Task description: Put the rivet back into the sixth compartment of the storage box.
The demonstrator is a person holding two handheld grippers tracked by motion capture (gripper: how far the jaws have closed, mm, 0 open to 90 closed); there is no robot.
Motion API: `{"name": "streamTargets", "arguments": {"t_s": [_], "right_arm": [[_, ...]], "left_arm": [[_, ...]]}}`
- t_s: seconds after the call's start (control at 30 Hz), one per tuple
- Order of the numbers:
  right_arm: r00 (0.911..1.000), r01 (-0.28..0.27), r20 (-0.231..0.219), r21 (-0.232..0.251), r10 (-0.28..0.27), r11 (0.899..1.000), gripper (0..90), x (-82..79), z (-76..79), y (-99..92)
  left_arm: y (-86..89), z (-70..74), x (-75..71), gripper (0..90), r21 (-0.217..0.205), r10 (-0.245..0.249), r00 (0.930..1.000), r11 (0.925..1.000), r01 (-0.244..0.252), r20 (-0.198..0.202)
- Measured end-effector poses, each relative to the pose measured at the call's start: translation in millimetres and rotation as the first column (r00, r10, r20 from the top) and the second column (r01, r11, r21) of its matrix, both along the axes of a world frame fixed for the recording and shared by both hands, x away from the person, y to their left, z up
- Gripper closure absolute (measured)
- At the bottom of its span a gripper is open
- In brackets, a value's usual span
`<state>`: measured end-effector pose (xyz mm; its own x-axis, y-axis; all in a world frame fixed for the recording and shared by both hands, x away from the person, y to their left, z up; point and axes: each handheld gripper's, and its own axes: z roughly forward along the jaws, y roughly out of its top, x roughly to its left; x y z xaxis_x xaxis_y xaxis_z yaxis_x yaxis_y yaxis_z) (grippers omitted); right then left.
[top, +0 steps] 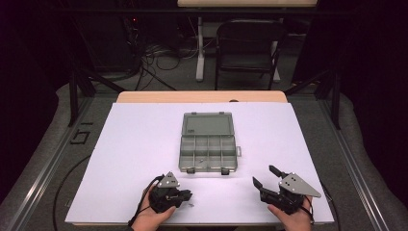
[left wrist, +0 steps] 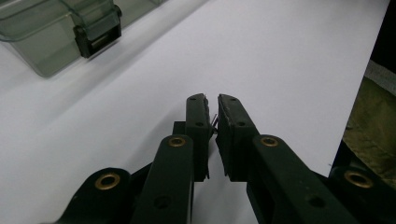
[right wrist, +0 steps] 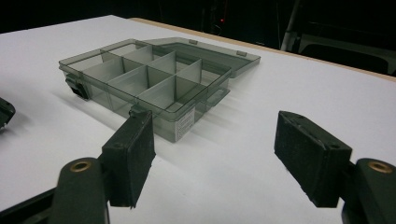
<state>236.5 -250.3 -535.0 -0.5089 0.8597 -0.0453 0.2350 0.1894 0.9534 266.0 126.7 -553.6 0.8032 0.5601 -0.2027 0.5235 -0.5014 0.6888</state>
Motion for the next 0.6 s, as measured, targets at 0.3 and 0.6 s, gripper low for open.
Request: {"name": "streamTargets", "arguments": {"t_s": [0.3, 0.6], "right_arm": [[1.0, -0.001, -0.003, -0.002, 0.001, 1.0, 28.6, 0.2, 0.0, -0.1], [1.0, -0.002, 0.0, 0.0, 0.002, 1.0, 28.6, 0.0, 0.1, 0.0]], "left_arm": [[5.6, 8.5, -0.6, 83.3, -0.045, 0.028, 0.9993, 0.9986, -0.027, 0.023], [10.9, 15.5, -1.4, 83.3, -0.077, 0.049, 0.9974, 0.996, -0.045, 0.052]]}}
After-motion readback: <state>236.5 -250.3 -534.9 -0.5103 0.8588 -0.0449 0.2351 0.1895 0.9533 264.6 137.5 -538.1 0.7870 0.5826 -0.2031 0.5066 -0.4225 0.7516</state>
